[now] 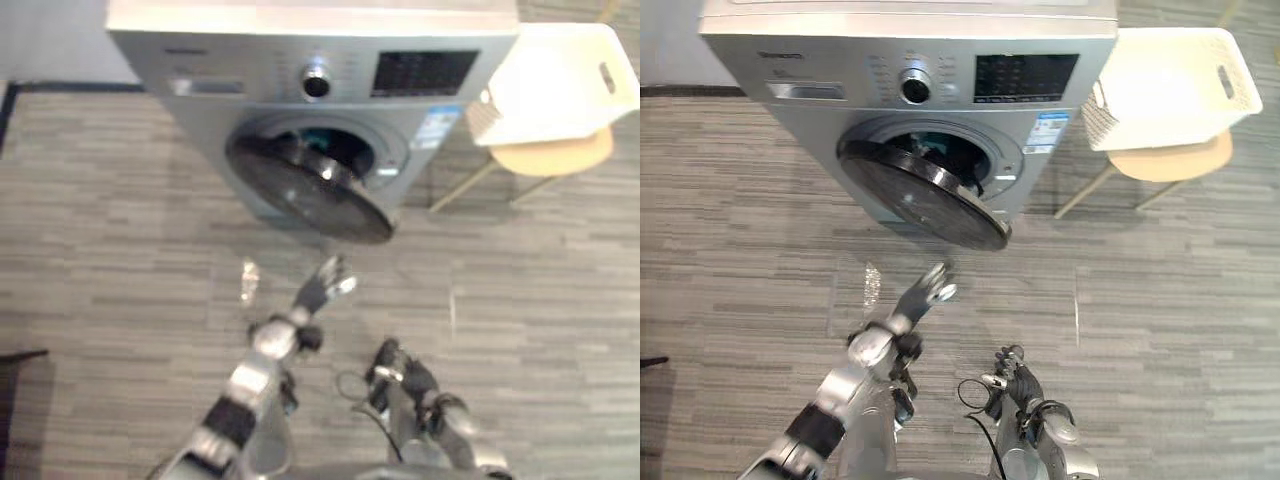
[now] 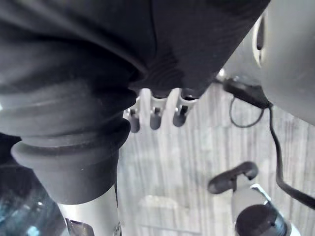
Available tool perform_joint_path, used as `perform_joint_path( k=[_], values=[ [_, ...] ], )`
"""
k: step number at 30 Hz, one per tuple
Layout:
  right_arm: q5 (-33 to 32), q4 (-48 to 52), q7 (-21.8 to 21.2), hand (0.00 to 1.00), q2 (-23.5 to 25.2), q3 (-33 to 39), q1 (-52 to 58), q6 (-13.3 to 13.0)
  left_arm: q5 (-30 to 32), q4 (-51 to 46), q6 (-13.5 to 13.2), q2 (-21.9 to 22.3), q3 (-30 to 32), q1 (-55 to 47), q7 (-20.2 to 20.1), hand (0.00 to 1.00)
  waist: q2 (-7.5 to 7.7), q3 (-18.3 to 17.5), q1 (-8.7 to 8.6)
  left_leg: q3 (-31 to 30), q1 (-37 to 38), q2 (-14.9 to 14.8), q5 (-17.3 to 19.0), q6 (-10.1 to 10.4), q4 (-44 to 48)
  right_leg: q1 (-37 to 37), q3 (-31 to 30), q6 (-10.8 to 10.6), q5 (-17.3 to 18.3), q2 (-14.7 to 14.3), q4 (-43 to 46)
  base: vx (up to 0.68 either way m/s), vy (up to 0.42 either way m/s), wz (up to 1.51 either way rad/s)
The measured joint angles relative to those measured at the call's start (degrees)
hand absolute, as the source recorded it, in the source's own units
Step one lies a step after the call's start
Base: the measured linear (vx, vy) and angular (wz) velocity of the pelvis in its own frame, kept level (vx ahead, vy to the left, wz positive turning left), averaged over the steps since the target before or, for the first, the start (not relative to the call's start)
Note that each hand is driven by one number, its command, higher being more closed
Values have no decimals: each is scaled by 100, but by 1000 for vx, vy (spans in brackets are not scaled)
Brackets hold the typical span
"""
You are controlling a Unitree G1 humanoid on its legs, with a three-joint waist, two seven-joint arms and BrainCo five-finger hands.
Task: Pick up the laundry basket with both hands and put the clothes into the washing machine.
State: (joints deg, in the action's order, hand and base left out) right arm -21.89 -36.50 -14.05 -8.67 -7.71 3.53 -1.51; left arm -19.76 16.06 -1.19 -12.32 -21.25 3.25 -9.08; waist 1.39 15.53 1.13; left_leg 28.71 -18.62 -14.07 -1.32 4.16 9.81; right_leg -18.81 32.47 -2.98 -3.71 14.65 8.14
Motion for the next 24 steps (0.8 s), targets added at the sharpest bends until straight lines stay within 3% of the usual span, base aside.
perform_joint_path(
  k=[5,6,9,11,12,14,16,18,19,21,24],
  values=[
    [-76,-41,-134,0,-58,-27,-472,-42,308,18,110,-1049,-327,-829,-899,0,42,-30,-28,-66,-208,66,-21,-24,19,8,38,-35,-275,-52,-409,-45,50,7],
    [-145,-42,-156,0,-62,-48,-511,-39,795,60,103,-1168,-389,-829,-1179,0,50,-34,-40,-20,-281,66,-19,-26,39,-82,-13,-1,-341,-62,-461,-53,31,-17],
    [-290,-2,-243,0,-62,-70,-563,-8,2261,763,38,-1037,-565,-203,-1415,0,86,-23,-67,108,-438,32,-14,-34,133,-314,-192,54,-464,-87,-485,-74,24,-27],
    [-549,261,-176,0,-50,-121,-599,-50,3987,2012,-56,-670,-760,1282,-811,0,227,58,-249,138,-541,3,-15,-36,230,-480,-364,134,-580,-114,-514,-104,10,-30],
    [-682,363,-120,0,-38,-125,-604,-90,4374,2343,-89,-599,-784,1711,-540,0,298,103,-317,145,-554,2,-18,-39,238,-520,-416,136,-608,-119,-512,-133,4,-29],
    [-1085,946,48,0,-31,-47,-625,-300,5330,3221,-206,-606,-859,3620,231,0,643,462,-531,231,-608,-11,-44,-74,244,-682,-585,172,-719,-131,-502,-173,0,-26],
    [-1428,1503,152,0,-92,44,-530,-446,5815,3682,-178,-798,-1077,4703,486,0,789,552,-653,281,-879,-39,-78,-96,208,-998,-698,118,-747,-136,-529,-211,-29,-18],
    [-2062,2423,158,0,-260,196,-298,-607,6021,3682,-172,-1114,-1077,5653,1049,0,861,737,-670,513,-1159,-104,-133,-92,96,-1403,-954,-218,-675,-221,-723,-173,-44,-40],
    [-2200,2621,149,0,-306,193,-256,-613,6021,3643,-157,-1173,-1068,5873,1141,0,853,767,-669,565,-1208,-151,-182,-99,50,-1491,-984,-238,-658,-264,-716,-89,-37,-28],
    [-2610,3318,130,0,-317,223,98,-724,5903,3282,-152,-1299,-1062,6521,1434,0,946,824,-700,671,-1417,-295,-244,-39,206,-1708,-1050,-78,-890,-355,-709,-39,-71,-14],
    [-3042,3942,85,0,-472,224,510,-939,5810,2560,-161,-1518,-1002,7464,2109,0,954,826,-768,850,-1805,-566,-243,-86,487,-2076,-1091,-27,-934,-497,-729,45,-84,-29]
  ],
)
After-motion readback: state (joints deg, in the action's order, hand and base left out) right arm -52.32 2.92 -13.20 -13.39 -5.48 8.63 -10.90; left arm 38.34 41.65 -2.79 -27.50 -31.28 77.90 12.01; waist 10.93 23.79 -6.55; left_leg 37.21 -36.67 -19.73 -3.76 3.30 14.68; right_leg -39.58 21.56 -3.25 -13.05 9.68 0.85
